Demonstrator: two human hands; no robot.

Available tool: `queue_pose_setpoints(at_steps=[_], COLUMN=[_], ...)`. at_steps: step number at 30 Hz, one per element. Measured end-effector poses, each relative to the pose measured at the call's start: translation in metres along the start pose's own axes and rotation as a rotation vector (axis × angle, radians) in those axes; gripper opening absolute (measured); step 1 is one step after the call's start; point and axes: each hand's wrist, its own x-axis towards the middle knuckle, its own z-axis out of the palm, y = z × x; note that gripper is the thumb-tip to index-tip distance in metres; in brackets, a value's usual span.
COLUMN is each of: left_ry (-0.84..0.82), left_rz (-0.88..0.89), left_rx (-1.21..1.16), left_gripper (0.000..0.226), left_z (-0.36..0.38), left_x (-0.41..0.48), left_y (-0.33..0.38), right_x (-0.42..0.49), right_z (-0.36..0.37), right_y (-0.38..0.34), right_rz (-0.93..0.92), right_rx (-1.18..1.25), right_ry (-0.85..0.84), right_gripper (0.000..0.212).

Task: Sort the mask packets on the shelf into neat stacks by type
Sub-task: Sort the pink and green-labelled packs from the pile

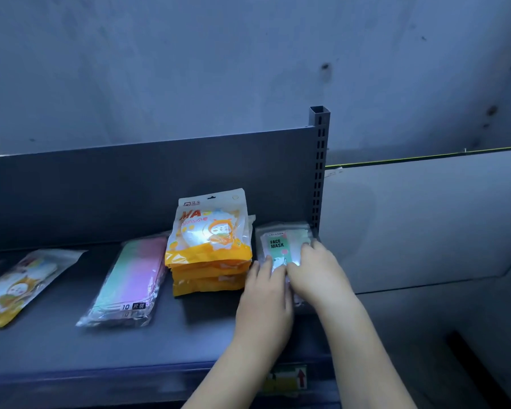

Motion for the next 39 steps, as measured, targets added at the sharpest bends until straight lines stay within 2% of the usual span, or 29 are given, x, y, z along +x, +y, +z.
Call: queue_pose_setpoints(at_steps=[4,9,13,16,20,25,31,39], left_ry=[0.006,0.008,0.115,0.163,0.279,0.347,0.302,0.368], left_rz=[0.011,-0.021,0.123,0.157,0.082,-0.014,-0.096,-0.186], left_rx=[0.001,-0.076,0.148,0.268,0.339,0.337,0.307,0.309], left_gripper=[0.06,0.073,0.059,0.061,0.058,0.056,0.063,0.066], left_z=[0.0,-0.015,-0.024,-0.034,-0.055,-0.081,-0.114,-0.172], left_x=[-0.001,-0.005,-0.007,-0.007,-0.005,0.001,0.0,-0.015], left_y=[-0.001,0.009,0.014,0.02,0.022,-0.002,-0.048,-0.129], right_x=[0.001,-0.003,-0.011,-0.018,-0.024,-0.032,-0.043,-0.052], right_z=[0.004,-0.005,-0.017,-0.022,-0.024,-0.016,0.003,0.052], right_y=[0.004,0.002,-0.003,-0.008,-0.016,-0.032,-0.076,-0.162], right_rz=[-0.023,-0.174,-0.251,-0.269,-0.292,-0.336,-0.426,-0.551], right_rx=[-0.001,0.026,0.017,0.036,0.088,0.073,-0.06,-0.028], right_ry=[0.013,0.154,0.204,0.239,0.284,0.314,0.412,0.382], right_gripper=[0.045,0.056,0.057,0.057,0.059,0.062,0.066,0.071])
